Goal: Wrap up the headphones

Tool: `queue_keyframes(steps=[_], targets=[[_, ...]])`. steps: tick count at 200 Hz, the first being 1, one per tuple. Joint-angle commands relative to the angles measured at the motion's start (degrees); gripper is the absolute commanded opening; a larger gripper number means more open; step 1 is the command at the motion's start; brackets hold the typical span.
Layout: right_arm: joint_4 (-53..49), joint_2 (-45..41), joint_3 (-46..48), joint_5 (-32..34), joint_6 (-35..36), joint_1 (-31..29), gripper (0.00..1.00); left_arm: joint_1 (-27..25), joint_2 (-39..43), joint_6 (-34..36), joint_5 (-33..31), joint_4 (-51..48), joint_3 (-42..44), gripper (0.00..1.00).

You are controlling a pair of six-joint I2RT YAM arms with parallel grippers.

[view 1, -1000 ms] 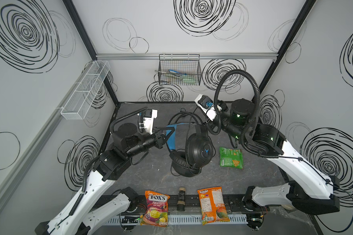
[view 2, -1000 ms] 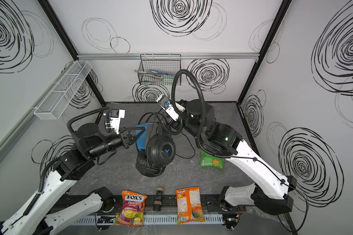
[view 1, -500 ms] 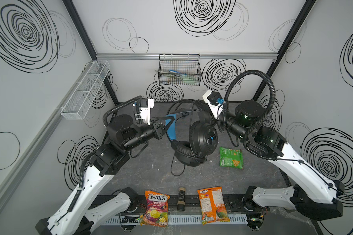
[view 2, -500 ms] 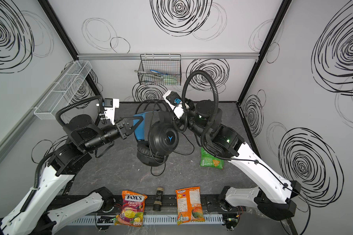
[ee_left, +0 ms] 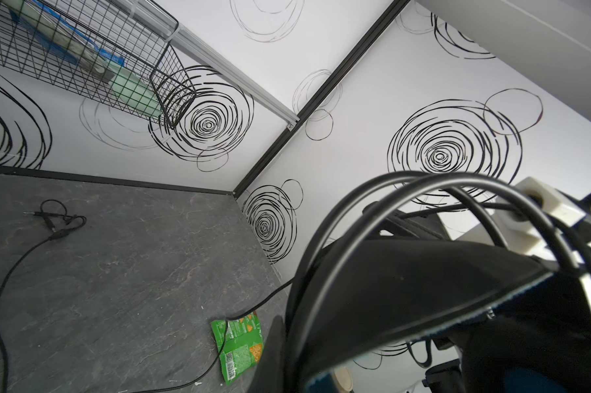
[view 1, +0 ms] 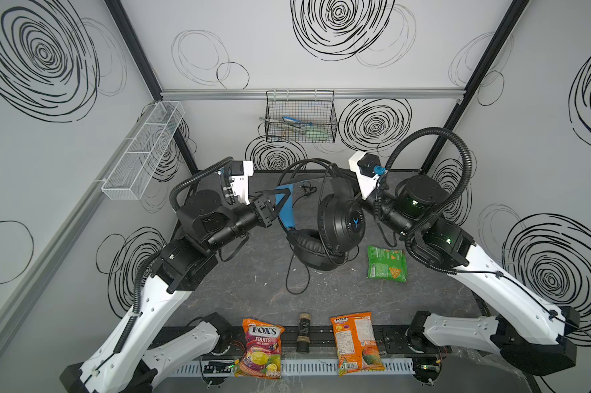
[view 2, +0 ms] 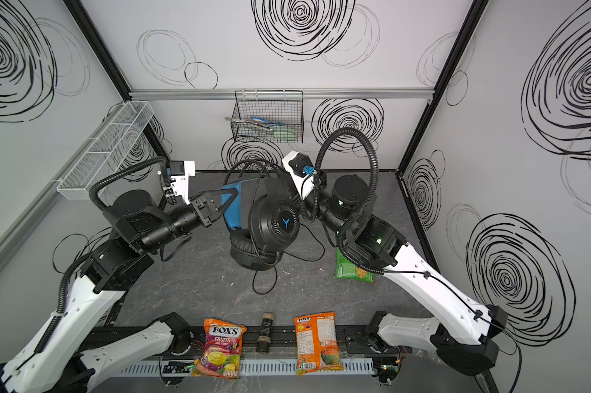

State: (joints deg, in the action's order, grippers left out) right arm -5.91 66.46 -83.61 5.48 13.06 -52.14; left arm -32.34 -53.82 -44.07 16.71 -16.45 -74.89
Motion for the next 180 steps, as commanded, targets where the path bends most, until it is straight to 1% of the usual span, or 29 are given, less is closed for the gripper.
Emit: queue_keyframes(steps=[1, 27, 49, 86, 115, 124, 155, 180], targets=[[1.43, -0.95, 0.73, -1.06, -2.82, 1.04, 0.09, 0.21, 0.47, -8.01, 2.23, 19.89, -3.84, 0.0], [2.59, -1.24, 0.23, -2.76, -3.28, 1.16, 0.14, 0.08, -0.22, -10.43, 2.45, 21.61, -4.44, 0.0], [3.68, -1.63, 0.78, -4.27, -4.12, 1.26, 0.18, -0.18, -0.63, -10.6, 1.58, 20.78, -4.59, 0.0], [5.43, -1.64, 3.08, -6.78, -5.44, 1.99, 0.21, -0.18, -0.77, -11.44, 0.63, 20.36, -3.37, 0.0], [7.47, -0.99, 4.76, -9.67, -6.97, 2.7, 0.21, -0.18, -1.67, -11.6, 0.36, 19.3, -5.06, 0.0], [7.95, -0.68, 5.37, -10.38, -7.29, 2.81, 0.21, -0.18, -2.02, -11.41, 0.2, 18.62, -5.88, 0.0], [10.27, -0.13, 8.29, -12.18, -9.65, 3.52, 0.14, -0.13, -2.56, -12.2, -1.66, 17.42, -7.58, 0.0], [11.98, -0.26, 10.84, -13.7, -11.98, 4.48, 0.08, 0.33, -3.09, -15.84, -3.85, 18.61, -8.05, 0.0]])
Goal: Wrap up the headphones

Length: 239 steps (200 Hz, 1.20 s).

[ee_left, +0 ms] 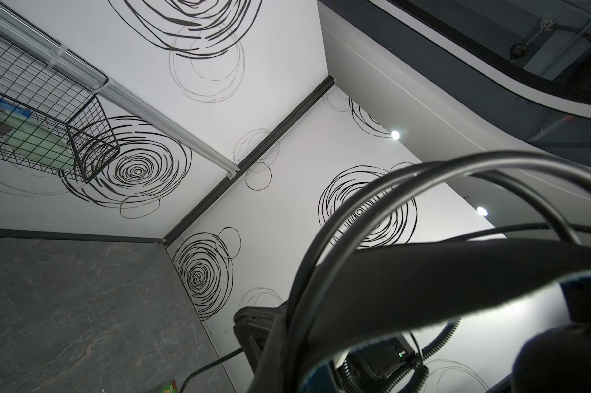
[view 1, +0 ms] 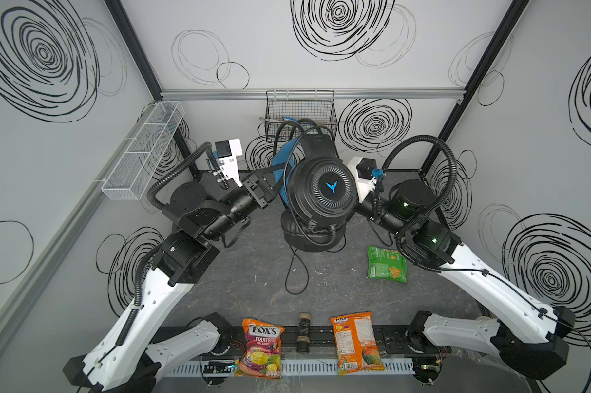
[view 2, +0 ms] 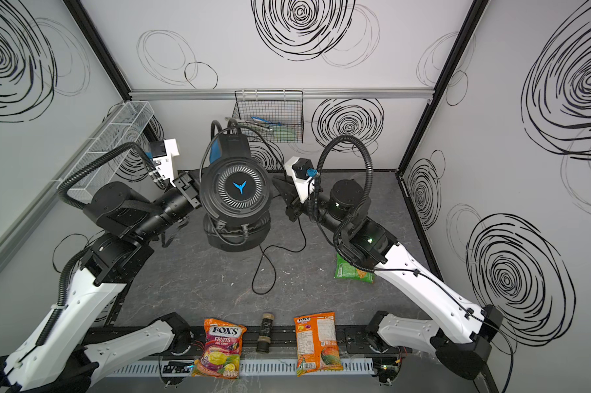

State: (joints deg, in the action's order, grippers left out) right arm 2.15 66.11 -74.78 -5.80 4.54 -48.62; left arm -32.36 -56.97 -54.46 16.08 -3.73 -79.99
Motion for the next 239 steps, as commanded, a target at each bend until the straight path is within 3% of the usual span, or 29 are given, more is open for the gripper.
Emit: queue_keyframes(steps=[1, 85, 239], targets=[[3.96, 0.08, 2.14, -2.44, -3.51, 1.02, 0.08, 0.41, -0.01, -5.65, -3.32, 5.9, -3.01, 0.0], [7.89, 0.03, 5.6, -3.91, -6.5, 2.04, 0.11, -0.66, -6.5, -14.28, -9.41, 6.96, -9.49, 0.0], [14.68, 2.48, 13.11, -10.34, -17.76, 1.95, 0.05, -1.86, -9.98, -17.8, -20.87, 3.36, -9.49, 0.0]])
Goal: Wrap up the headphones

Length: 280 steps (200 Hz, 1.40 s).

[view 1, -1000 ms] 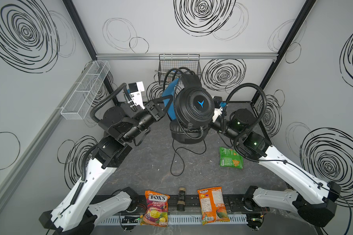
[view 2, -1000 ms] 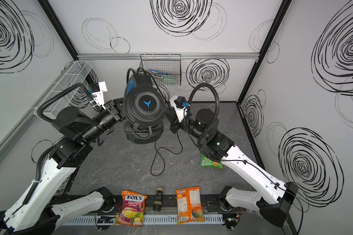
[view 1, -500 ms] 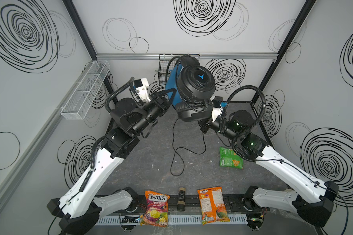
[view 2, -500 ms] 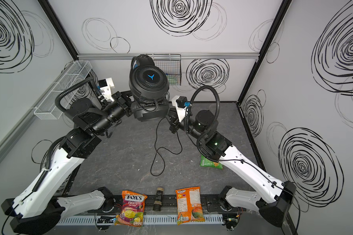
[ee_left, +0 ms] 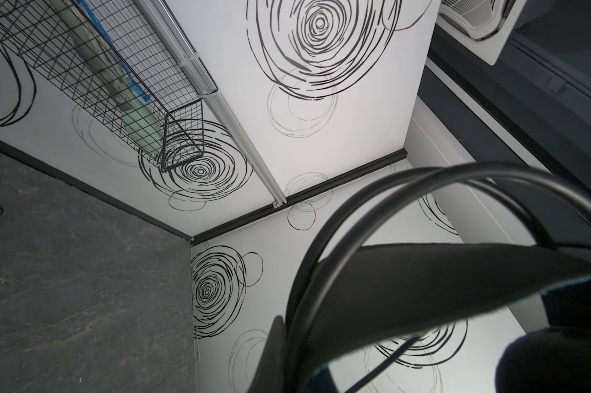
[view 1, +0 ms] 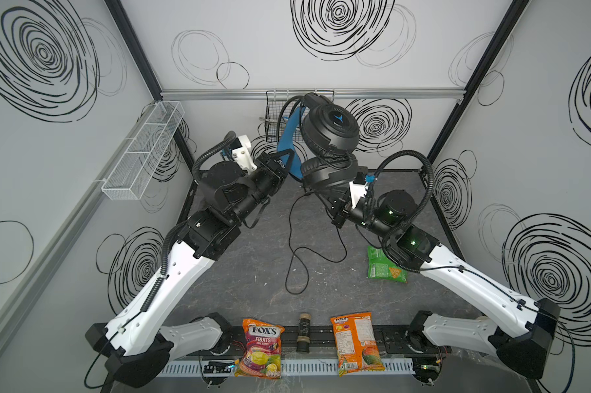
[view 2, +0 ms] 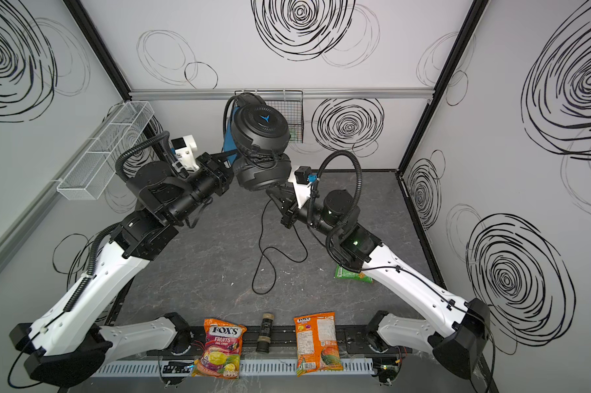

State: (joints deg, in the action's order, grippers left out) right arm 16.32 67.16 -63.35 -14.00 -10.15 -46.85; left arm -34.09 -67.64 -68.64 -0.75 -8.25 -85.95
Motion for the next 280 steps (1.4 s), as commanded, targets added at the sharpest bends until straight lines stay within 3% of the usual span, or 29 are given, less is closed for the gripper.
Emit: queue_keyframes(steps=[1, 23, 62, 101, 165, 202, 248, 280], targets=[[0.54, 1.46, 1.67, -2.2, -3.05, 0.18, 0.05, -0.07, 0.67, -3.61, -4.1, 7.8, -3.52, 0.0], [0.89, 1.92, 2.17, -2.91, -4.27, 0.18, 0.05, 0.58, 0.75, -3.41, -5.66, 5.93, -3.35, 0.0], [-1.46, 2.05, 2.8, -6.14, -5.32, -0.67, 0.03, 8.85, 0.85, -3.27, -3.69, 0.23, -5.82, 0.0], [-2.07, 1.44, 4.22, -6.06, -5.32, -1.09, 0.04, 12.26, 0.1, -3.78, -3.29, -2.58, -6.71, 0.0], [-3.49, 4.15, 2.35, -3.67, -3.95, -1.71, 0.07, 9.19, -3.02, -6.76, -5.2, -0.27, -5.98, 0.0], [-11.04, 5.3, -1.55, 0.1, -0.42, -3.25, 0.08, 8.64, -5.59, -6.82, -7.17, 2.94, -4.93, 0.0], [-17.13, 2.9, -2.09, 7.76, 5.06, -7.03, 0.08, 8.68, -8.82, -1.86, -11.59, -0.85, -6.33, 0.0], [-22.27, 4.24, -4.85, 12.47, 8.15, -9.02, 0.07, 7.58, -10.01, 5.41, -18.67, -7.65, -9.35, 0.0]])
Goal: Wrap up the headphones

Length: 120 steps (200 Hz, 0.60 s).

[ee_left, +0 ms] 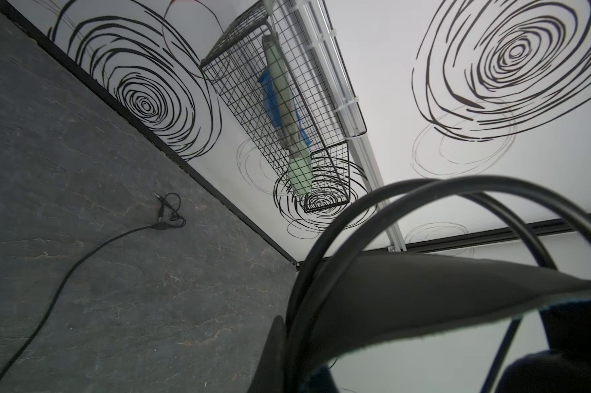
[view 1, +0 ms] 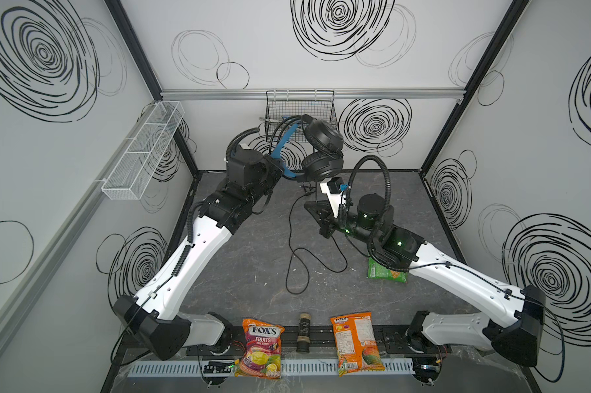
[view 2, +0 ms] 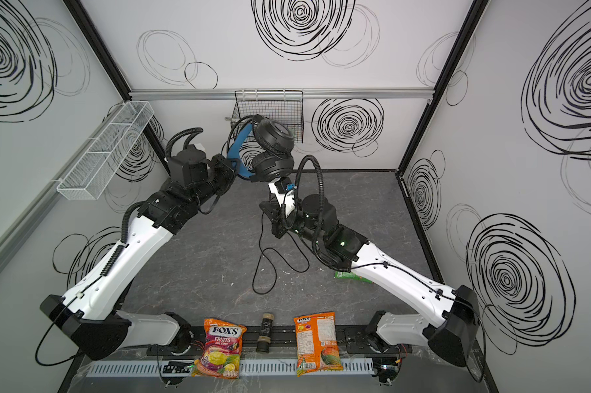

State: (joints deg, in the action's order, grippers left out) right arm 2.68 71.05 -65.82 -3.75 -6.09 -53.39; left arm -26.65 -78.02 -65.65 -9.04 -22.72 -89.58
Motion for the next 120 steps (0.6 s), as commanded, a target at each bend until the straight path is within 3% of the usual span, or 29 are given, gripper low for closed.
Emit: queue_keyframes(steps=[1, 67, 120], targets=[[-8.77, 0.42, -2.42, 2.28, 4.12, -2.5, 0.07, 0.13, 0.3, 2.61, -10.65, 6.64, -5.75, 0.0], [-10.76, 1.62, -4.1, 2.34, 4.33, -3.61, 0.07, -3.68, -1.68, 11.05, -24.68, -3.57, -10.83, 0.0], [-12.91, 2.42, -6.66, 4.27, 5.37, -4.74, 0.07, -5.55, -6.1, 13.32, -30.02, -9.53, -16.13, 0.0]])
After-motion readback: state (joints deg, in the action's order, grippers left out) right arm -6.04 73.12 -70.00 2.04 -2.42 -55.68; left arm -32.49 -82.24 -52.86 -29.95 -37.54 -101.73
